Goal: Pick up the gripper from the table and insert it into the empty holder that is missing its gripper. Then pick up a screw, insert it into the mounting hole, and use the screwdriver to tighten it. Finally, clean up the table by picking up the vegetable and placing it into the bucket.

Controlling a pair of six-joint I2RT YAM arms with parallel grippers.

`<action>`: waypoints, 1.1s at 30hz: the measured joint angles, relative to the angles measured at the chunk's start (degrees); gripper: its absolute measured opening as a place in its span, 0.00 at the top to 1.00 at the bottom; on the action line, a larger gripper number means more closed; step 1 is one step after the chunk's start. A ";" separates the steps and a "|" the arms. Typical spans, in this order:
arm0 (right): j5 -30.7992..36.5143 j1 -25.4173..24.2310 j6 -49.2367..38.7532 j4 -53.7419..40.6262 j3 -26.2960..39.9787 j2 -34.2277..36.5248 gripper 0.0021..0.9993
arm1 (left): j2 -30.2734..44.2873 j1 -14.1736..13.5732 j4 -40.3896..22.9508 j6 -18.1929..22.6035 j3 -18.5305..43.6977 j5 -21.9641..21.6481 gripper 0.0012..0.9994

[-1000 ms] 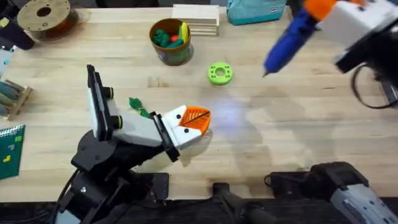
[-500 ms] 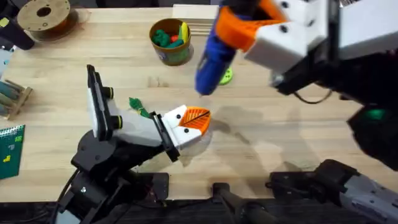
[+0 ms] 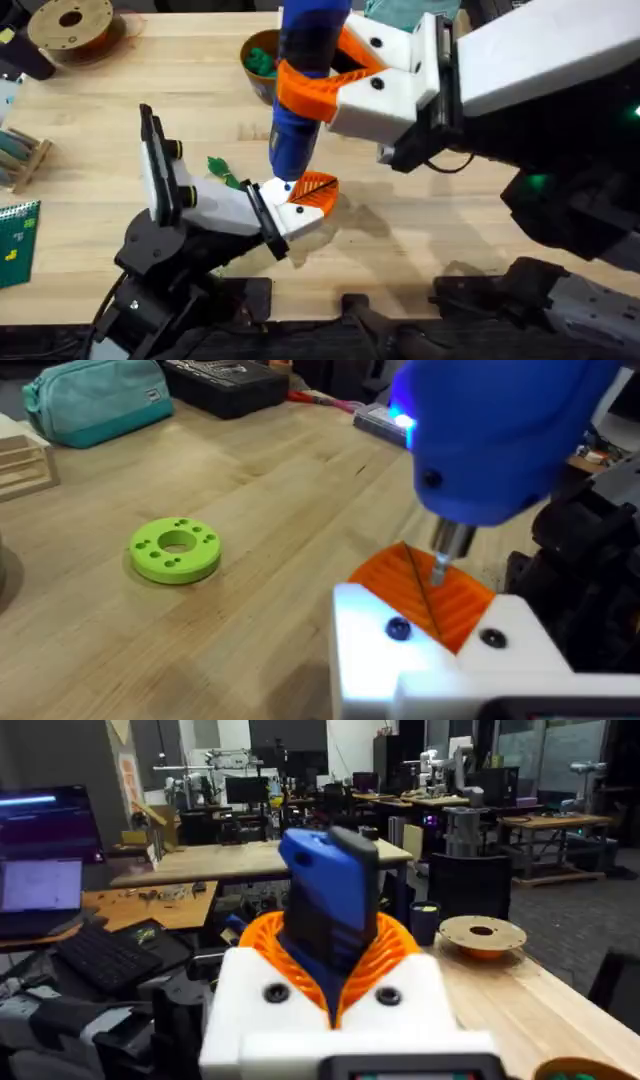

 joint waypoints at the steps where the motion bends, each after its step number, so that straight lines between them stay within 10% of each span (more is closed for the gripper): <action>1: 0.00 0.00 0.00 -0.12 0.00 0.00 0.97 | 0.00 0.00 0.00 0.00 0.00 0.00 0.99; 33: 0.39 -0.04 0.39 -3.30 0.00 2.45 0.97 | 0.00 0.00 -0.02 0.00 0.00 0.04 0.99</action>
